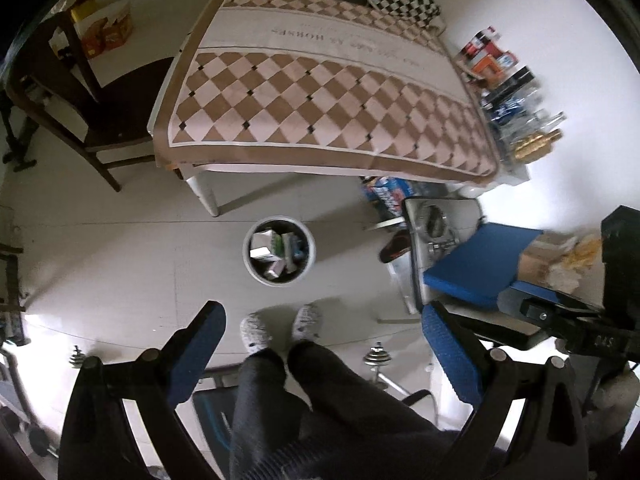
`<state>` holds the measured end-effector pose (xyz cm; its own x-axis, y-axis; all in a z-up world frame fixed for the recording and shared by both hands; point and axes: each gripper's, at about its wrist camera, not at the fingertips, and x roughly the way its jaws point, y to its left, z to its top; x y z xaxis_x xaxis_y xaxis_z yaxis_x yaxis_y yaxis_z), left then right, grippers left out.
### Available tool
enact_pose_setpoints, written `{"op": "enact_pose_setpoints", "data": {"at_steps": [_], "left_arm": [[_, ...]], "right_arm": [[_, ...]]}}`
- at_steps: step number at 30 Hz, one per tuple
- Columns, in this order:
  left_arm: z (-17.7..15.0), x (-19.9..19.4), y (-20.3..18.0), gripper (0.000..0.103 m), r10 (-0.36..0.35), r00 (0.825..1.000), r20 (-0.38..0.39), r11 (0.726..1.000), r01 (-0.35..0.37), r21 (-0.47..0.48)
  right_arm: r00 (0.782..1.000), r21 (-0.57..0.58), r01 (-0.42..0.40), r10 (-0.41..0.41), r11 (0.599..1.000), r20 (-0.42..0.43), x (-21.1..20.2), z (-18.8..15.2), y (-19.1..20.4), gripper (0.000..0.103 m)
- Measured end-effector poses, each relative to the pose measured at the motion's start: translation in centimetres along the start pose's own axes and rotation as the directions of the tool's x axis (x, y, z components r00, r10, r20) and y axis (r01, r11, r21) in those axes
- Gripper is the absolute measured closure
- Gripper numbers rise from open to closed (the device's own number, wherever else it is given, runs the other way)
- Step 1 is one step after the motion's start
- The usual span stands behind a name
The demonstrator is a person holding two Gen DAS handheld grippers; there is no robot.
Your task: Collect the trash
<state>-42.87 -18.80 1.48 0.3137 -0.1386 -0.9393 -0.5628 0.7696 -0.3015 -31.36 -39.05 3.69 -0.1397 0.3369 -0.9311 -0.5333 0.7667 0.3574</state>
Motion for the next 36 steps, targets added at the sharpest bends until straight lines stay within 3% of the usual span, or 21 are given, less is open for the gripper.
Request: {"op": "enact_pose_setpoints", "data": {"at_steps": [9, 22, 36], "left_arm": [[-0.4, -2.8, -0.8, 0.003, -0.059, 0.998, 0.035, 0.998, 0.059, -0.008], [-0.4, -3.6, -0.8, 0.003, -0.121, 0.991, 0.056, 0.993, 0.122, -0.006], [-0.4, -3.6, -1.0, 0.002, -0.127, 0.990, 0.056, 0.992, 0.128, -0.008]], "right_arm": [[0.999, -0.062, -0.046, 0.046, 0.997, -0.013, -3.4, -0.7, 2.4, 0.001], [0.997, -0.064, -0.071, 0.070, 0.995, -0.023, -4.1, -0.8, 2.4, 0.000], [0.996, -0.066, -0.091, 0.089, 0.994, -0.031, -4.2, -0.7, 2.9, 0.000]]}}
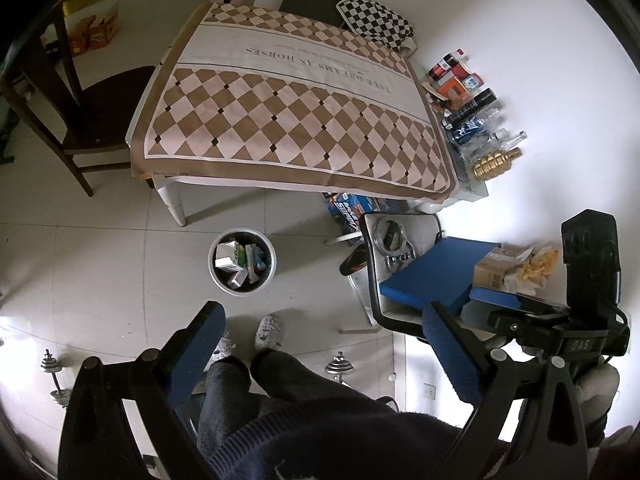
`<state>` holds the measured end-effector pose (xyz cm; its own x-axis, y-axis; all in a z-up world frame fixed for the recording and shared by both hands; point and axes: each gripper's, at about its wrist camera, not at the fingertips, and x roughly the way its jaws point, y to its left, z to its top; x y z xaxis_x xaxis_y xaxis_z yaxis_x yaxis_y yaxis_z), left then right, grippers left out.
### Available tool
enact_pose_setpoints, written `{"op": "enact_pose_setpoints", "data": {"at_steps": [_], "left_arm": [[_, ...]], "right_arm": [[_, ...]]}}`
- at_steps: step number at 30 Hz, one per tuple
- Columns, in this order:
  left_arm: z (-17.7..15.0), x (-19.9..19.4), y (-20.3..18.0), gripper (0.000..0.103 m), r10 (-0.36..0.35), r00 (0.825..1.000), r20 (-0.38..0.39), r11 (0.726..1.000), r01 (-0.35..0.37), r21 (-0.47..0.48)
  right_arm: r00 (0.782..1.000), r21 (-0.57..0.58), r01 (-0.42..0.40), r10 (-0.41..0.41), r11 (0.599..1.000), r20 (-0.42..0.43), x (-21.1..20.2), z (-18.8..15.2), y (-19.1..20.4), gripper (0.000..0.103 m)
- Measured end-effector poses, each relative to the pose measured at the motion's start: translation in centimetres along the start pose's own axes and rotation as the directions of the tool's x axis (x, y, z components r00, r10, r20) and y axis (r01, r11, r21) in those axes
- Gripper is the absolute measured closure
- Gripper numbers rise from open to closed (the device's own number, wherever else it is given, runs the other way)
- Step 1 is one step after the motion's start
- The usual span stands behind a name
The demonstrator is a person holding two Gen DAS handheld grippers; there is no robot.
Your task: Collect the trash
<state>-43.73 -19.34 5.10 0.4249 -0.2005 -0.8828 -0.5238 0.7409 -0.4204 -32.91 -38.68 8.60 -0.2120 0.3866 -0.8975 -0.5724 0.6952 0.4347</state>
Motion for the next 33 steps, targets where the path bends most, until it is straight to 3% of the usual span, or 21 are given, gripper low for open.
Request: {"op": "enact_pose_setpoints", "data": {"at_steps": [33], "left_arm": [[-1.0, -0.2, -1.3, 0.002, -0.024, 1.000, -0.008, 1.000, 0.024, 0.009]], "right_arm": [[1.000, -0.003, -0.011, 0.011, 1.000, 0.001, -0.4, 0.2, 0.3, 0.000]]}}
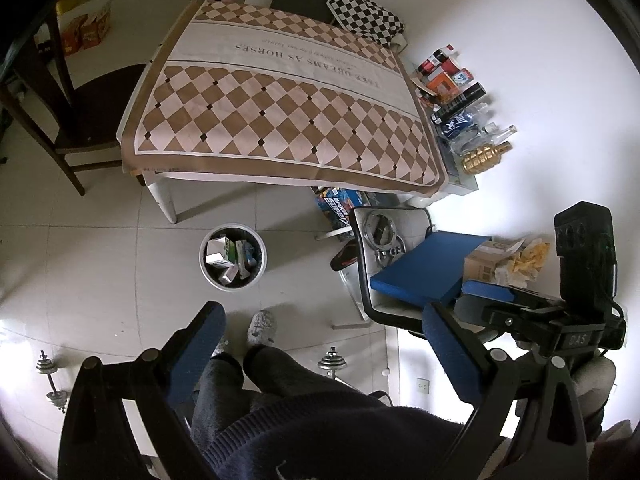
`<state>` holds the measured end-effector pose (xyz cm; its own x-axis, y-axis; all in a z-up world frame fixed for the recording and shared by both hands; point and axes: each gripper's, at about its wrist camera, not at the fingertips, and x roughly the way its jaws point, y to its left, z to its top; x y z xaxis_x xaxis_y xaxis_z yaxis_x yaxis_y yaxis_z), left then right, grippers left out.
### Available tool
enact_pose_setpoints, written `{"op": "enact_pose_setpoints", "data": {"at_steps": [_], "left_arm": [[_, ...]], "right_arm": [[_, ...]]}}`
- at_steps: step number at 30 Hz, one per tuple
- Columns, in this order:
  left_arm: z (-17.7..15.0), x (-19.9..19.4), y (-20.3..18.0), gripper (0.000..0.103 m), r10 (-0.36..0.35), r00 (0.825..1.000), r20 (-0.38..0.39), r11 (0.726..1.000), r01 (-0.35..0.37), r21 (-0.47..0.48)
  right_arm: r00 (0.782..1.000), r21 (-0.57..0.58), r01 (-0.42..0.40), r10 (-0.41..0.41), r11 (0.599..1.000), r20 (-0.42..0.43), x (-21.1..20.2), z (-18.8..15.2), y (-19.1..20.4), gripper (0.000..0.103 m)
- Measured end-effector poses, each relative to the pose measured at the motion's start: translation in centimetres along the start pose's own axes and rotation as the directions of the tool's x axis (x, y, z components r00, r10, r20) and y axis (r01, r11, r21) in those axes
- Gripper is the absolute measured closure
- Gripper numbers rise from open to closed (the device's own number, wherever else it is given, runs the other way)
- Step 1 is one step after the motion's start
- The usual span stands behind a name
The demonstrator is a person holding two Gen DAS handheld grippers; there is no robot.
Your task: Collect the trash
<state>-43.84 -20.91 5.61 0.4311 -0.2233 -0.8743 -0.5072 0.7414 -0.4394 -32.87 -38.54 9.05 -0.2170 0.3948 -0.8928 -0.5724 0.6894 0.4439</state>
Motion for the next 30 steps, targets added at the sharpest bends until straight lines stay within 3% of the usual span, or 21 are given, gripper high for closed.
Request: {"op": "enact_pose_setpoints", "data": {"at_steps": [30], "left_arm": [[-0.9, -0.1, -0.5, 0.002, -0.004, 1.000, -0.006, 1.000, 0.004, -0.007]], "right_arm": [[1.000, -0.013, -0.005, 0.005, 1.000, -0.013, -0.2, -0.8, 0.4, 0.000]]}}
